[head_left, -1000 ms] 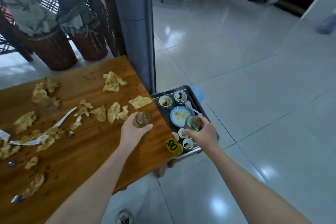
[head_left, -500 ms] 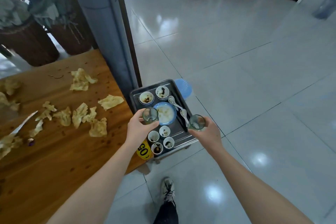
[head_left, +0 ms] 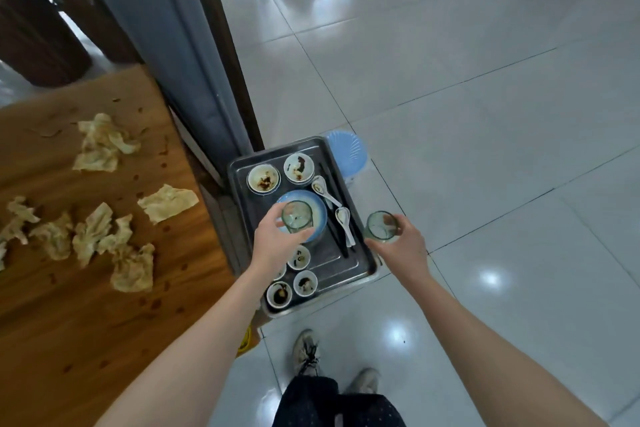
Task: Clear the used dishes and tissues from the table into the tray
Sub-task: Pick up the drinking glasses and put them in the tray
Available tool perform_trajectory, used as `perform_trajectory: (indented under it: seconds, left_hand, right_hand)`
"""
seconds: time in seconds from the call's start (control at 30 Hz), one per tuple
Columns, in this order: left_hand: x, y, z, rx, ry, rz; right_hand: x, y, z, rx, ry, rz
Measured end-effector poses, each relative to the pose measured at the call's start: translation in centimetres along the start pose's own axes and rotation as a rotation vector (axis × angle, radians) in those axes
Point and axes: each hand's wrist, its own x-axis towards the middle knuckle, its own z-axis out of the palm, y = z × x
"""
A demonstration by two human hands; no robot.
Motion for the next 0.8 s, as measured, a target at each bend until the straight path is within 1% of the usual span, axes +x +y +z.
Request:
perform_trajectory:
  seconds: [0.13, 0.27, 0.37, 0.47, 0.6, 0.67, 0.8]
  left_hand:
    - [0.4, -2.0, 1.8, 0.004, -0.007, -0.064]
    - [0.2, -4.2, 4.2, -0.016, 0.048, -0.155]
    - [0.2, -6.6, 6.6, -0.010, 0.056, -0.190]
    - [0.7, -9.1, 8.9, 0.027, 0.036, -0.207]
    - [1.9, -12.5, 11.6, 0.145, 0.027, -0.214]
    - [2.6, -13.8, 12.7, 0.165, 0.018, -0.206]
    - [4.0, -16.4, 14.2, 0.279, 0.024, -0.158]
  right_hand:
    - [1.7, 1.8, 0.9, -0.023, -0.049, -0.013]
    - [3.4, 4.7, 2.3, -0.045, -0.157, -0.023]
    - [4.5, 7.3, 3.6, -0.081, -0.221, -0.052]
    - [5.3, 9.8, 5.2, -0.085, -0.266, -0.065]
    - [6.4, 13.3, 7.4, -0.082, -0.318, -0.054]
    - [7.0, 15.1, 8.4, -0.094, -0.339, -0.055]
    - [7.9, 18.7, 10.3, -0.123, -0.388, -0.013]
